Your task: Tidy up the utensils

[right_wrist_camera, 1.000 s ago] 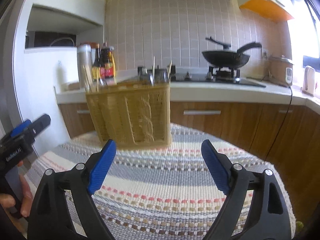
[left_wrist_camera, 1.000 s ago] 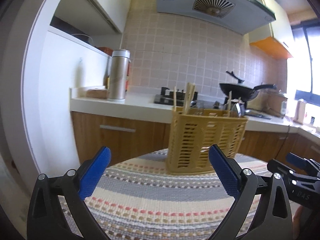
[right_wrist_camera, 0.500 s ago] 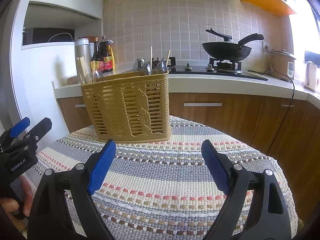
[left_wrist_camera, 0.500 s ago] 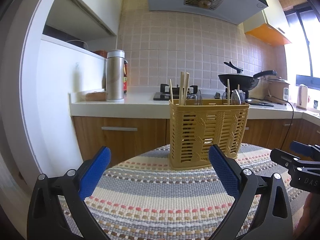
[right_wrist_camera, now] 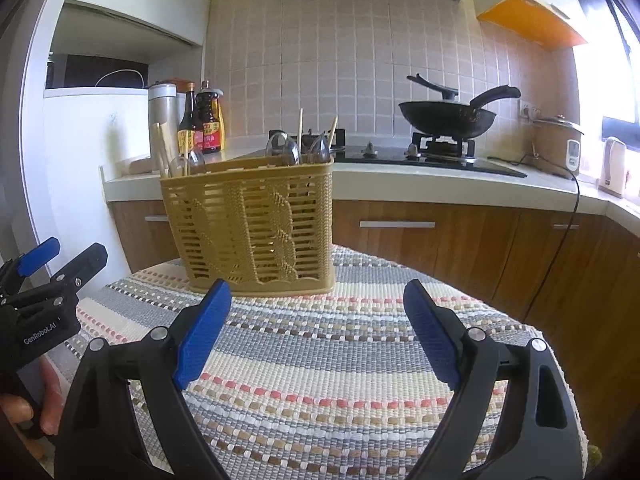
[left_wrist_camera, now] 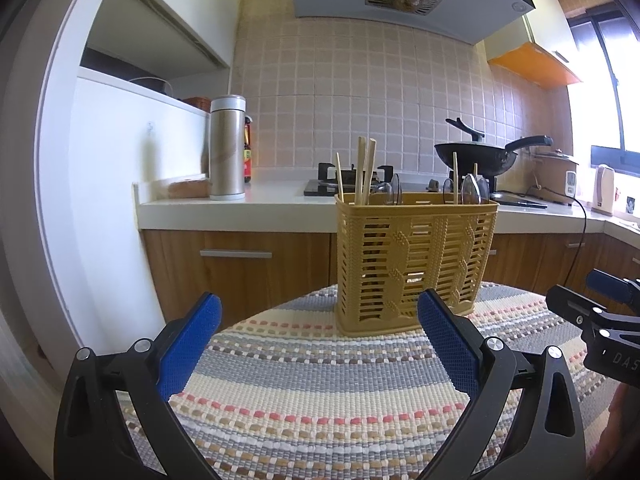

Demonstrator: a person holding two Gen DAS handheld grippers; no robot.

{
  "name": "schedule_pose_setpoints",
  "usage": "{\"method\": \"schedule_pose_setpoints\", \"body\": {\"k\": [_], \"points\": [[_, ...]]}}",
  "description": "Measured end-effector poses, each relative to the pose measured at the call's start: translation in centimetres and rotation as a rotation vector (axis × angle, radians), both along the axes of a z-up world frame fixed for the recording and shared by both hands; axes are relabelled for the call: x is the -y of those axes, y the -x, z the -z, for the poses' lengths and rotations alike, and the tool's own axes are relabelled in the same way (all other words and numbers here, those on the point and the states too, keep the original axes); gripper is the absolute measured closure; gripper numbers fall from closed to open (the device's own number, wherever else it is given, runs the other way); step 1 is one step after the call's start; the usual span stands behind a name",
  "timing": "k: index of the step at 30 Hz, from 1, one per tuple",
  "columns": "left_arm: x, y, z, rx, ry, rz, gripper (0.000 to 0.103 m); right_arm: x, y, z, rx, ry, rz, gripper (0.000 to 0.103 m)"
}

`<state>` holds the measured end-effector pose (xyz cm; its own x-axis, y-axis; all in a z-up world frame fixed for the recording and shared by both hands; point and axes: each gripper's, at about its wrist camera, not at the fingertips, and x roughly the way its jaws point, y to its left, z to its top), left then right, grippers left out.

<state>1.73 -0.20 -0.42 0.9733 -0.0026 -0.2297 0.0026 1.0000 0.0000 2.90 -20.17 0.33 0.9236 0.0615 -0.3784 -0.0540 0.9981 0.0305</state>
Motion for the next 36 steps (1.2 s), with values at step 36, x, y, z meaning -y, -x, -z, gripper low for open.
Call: {"method": "schedule_pose_setpoints", "body": {"k": [36], "points": [[-0.14,-0.48,0.28,-0.038,0.018,0.018,0.008,-0.17,-0.47,0.23,-0.019,0.003,0.015,0.012]]}}
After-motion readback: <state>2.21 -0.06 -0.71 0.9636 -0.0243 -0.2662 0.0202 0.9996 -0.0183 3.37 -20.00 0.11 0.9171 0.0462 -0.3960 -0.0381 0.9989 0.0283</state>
